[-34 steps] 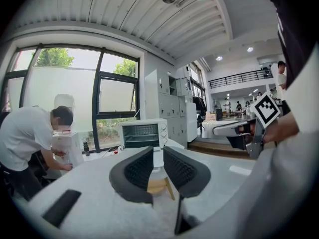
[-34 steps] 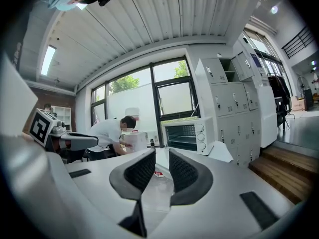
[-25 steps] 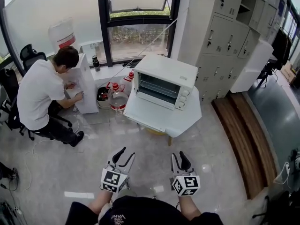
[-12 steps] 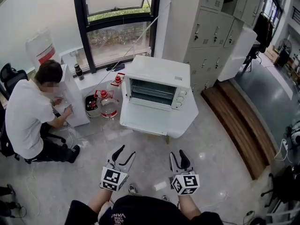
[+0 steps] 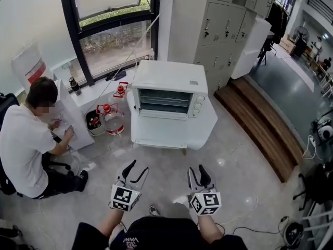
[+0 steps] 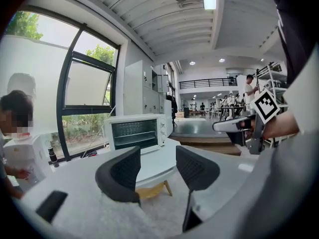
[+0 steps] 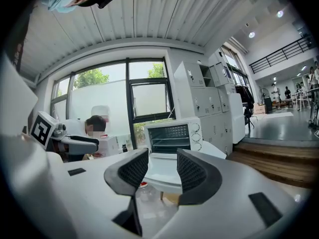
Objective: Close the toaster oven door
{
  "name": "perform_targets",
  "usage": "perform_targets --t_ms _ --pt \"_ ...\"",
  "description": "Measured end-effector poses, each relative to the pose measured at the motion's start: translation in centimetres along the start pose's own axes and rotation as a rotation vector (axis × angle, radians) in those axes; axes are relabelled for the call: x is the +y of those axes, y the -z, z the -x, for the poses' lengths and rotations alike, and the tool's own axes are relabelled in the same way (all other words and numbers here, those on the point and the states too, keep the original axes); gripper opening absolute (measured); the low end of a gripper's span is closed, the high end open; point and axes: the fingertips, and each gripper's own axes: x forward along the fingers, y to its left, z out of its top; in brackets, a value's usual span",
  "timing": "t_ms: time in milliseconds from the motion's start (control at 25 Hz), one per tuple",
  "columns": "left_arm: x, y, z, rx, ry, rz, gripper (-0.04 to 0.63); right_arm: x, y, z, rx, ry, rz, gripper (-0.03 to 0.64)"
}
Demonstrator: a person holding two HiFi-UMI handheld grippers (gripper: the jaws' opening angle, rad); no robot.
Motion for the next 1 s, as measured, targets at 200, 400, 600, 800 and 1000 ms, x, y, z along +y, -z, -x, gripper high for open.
perform_targets --t_ms 200,400,600,800,1000 --pt "0.8 0.5 -1.0 0.006 0.018 0.019 0.216 -0.5 0.7 -1.1 0.014 0.022 0.000 0.164" --pt "2.0 1.4 -3.0 0.003 0.008 0.001 0.216 -1.8 2.0 -3.5 0.020 0.006 0.032 0.166" --pt "3.3 3.8 -5.2 0.010 -0.003 -0.022 0.216 -3.5 4.9 -6.3 0.037 0.003 0.055 0.166" --pt "4.8 6.2 -7.9 0.058 -0.024 -0.022 0.216 -5.4 7.5 -9.0 0.095 0.012 0.044 0.164" --pt "6.6 8.7 -10.3 0.112 -0.048 -0.022 0.216 -6.9 10.1 -11.5 0.150 0.020 0.023 0.164"
